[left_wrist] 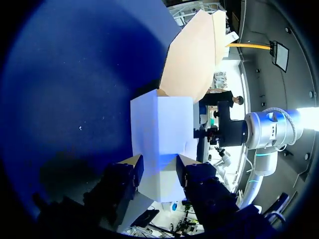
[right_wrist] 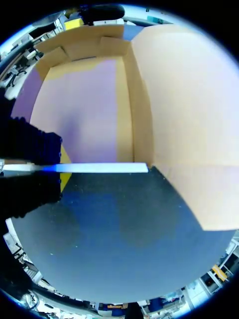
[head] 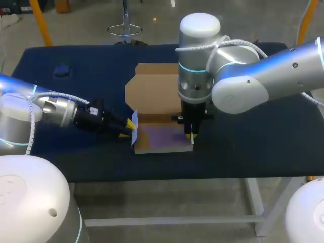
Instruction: Assemble the packaging by folding the flat box into shape, placing the metal phone stand inside, and closing the box properly
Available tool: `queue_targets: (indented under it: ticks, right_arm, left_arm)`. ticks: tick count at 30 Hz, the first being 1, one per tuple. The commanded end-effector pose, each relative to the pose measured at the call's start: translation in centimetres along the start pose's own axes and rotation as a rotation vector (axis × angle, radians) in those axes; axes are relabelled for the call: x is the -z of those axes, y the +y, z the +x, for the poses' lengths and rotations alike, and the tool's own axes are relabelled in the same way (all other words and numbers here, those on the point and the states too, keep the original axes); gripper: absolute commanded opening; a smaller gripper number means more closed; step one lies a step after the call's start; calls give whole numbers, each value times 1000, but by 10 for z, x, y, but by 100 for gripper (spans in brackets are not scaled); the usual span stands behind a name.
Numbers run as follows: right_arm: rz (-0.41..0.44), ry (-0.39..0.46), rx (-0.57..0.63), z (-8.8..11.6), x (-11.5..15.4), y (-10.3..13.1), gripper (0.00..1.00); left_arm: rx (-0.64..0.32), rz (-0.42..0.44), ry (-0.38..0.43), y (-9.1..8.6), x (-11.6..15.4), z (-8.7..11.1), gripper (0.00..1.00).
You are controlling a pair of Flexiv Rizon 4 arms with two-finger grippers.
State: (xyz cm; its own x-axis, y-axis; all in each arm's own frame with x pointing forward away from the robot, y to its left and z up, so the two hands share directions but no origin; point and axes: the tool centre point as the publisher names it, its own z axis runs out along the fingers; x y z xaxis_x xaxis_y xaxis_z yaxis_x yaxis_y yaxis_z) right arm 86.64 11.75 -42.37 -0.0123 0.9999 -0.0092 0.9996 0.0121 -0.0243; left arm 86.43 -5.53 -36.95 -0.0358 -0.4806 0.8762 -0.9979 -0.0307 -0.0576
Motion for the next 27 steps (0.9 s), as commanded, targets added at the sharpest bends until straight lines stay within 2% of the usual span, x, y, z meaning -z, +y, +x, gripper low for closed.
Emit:
queue_targets:
  ticks: [1, 9, 15, 27]
  right_arm:
    - [5, -5, 0, 2, -1, 1, 0]
    - [5, -5, 0, 2, -1, 1, 0]
    - [5, -5, 0, 2, -1, 1, 0]
    - [5, -5, 0, 2, -1, 1, 0]
  left_arm:
    - [1, 17, -32, 5, 0, 6, 47]
    - [-2, 33, -112, 5, -6, 8, 48]
    - [8, 38, -213, 2, -12, 8, 47]
    - [38, -7, -385, -3, -18, 3, 47]
